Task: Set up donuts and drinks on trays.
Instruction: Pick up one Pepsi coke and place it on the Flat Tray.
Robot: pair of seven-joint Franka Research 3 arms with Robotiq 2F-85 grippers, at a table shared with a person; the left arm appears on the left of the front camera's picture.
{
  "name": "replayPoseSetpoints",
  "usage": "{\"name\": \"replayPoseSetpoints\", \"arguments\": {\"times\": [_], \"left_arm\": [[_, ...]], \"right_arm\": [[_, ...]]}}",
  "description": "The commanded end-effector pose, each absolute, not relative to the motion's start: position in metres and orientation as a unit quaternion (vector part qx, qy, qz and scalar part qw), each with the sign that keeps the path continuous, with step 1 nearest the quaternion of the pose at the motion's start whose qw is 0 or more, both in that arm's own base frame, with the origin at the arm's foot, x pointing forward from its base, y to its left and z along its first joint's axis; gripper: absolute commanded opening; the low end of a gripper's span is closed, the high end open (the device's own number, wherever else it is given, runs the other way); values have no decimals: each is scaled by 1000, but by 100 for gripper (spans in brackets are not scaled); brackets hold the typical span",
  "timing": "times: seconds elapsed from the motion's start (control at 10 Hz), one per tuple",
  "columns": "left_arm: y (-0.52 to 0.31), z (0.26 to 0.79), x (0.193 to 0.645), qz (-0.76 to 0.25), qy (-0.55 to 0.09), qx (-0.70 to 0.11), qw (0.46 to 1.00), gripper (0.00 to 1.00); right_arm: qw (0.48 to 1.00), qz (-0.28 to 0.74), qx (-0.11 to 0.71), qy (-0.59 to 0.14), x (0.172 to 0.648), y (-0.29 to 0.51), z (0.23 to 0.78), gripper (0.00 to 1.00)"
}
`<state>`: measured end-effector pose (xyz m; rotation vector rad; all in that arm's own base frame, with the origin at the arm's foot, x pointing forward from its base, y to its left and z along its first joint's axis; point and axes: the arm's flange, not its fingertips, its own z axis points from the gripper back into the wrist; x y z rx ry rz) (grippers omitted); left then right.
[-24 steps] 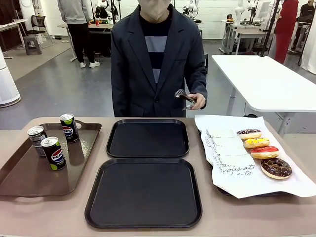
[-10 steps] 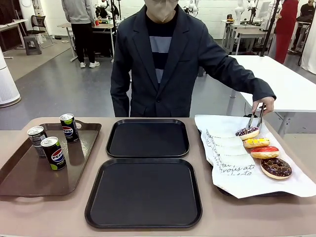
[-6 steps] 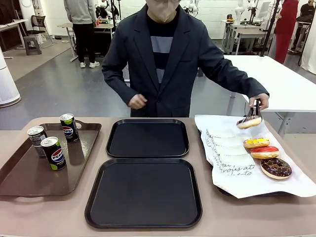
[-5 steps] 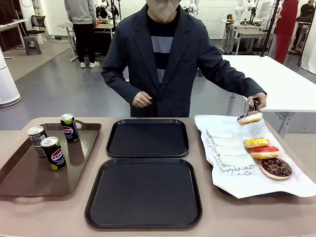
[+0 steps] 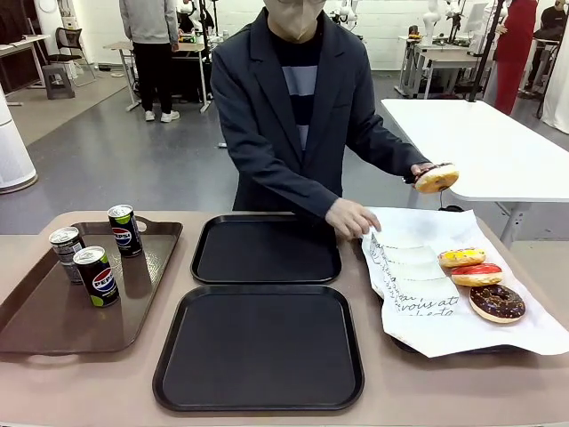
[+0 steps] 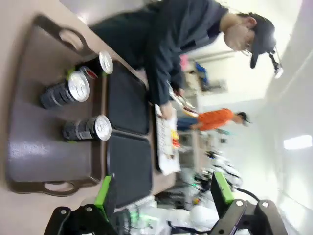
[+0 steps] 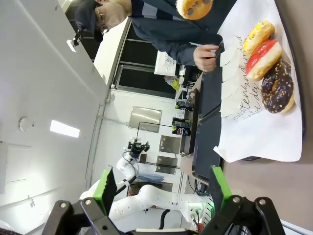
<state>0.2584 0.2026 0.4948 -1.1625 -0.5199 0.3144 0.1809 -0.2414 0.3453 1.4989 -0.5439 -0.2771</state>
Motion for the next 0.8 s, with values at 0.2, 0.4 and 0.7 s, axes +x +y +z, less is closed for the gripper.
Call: {"name": "replayPoseSetpoints", "arguments": {"times": [0.2, 0.4, 0.7], "left_arm": [[153, 628, 298, 117, -181, -184, 959, 100], [122, 648, 328, 124, -152, -58, 979, 100], [56, 624, 380, 128, -133, 51, 981, 100]], "right_arm": [[682, -120, 674, -258, 183, -240, 343, 100], [682, -120, 674, -258, 183, -240, 343, 100], [682, -120, 674, -258, 183, -240, 343, 100]]}}
